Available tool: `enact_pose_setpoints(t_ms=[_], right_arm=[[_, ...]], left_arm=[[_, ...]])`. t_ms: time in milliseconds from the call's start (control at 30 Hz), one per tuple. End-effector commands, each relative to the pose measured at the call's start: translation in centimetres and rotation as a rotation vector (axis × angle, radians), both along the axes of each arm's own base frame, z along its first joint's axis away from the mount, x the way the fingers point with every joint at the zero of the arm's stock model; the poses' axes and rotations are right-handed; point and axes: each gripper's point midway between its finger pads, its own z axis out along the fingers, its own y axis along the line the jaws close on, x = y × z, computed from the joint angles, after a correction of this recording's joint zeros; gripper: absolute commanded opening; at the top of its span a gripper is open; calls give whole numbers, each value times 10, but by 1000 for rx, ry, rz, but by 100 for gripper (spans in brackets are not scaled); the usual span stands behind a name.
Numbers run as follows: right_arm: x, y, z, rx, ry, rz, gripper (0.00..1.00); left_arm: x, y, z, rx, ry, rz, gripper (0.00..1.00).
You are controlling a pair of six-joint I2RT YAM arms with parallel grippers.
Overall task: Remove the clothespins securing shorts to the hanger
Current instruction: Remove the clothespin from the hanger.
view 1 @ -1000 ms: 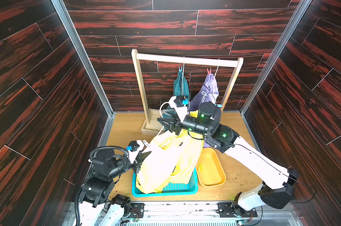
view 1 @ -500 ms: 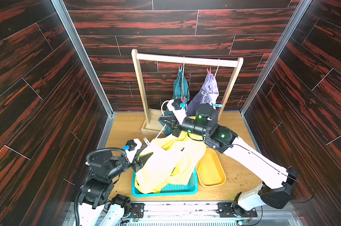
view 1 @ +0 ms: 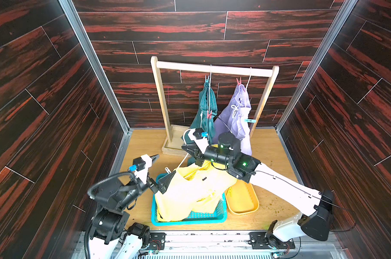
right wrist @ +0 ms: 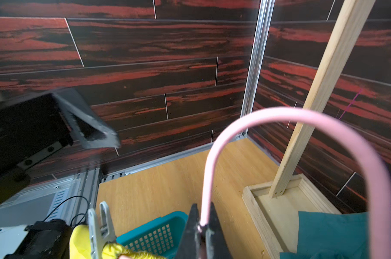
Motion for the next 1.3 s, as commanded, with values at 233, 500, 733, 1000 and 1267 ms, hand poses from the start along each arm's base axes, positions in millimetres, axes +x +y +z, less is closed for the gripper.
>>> enact_pose_setpoints(t_ms=[233,500,733,1000,1267], right_arm=[[-7,-31,79,250,-224,-82,0],[-10,-49,84,266,-280,-136,0],[-18,-61,86,298,-289,-139,0],[-23,-61,91,302,-300,-118,0],[-15,-58,88,285,-294,-143,0]], left_arm=[[-1,-32,21,-76,229,-228,94],[-2,-29,14,-8,252,-209,94],[3,-34,-1,56,330,-241,93],[11,-38,-2,40,324,-257,87],[14,-40,5,0,272,-265,69]])
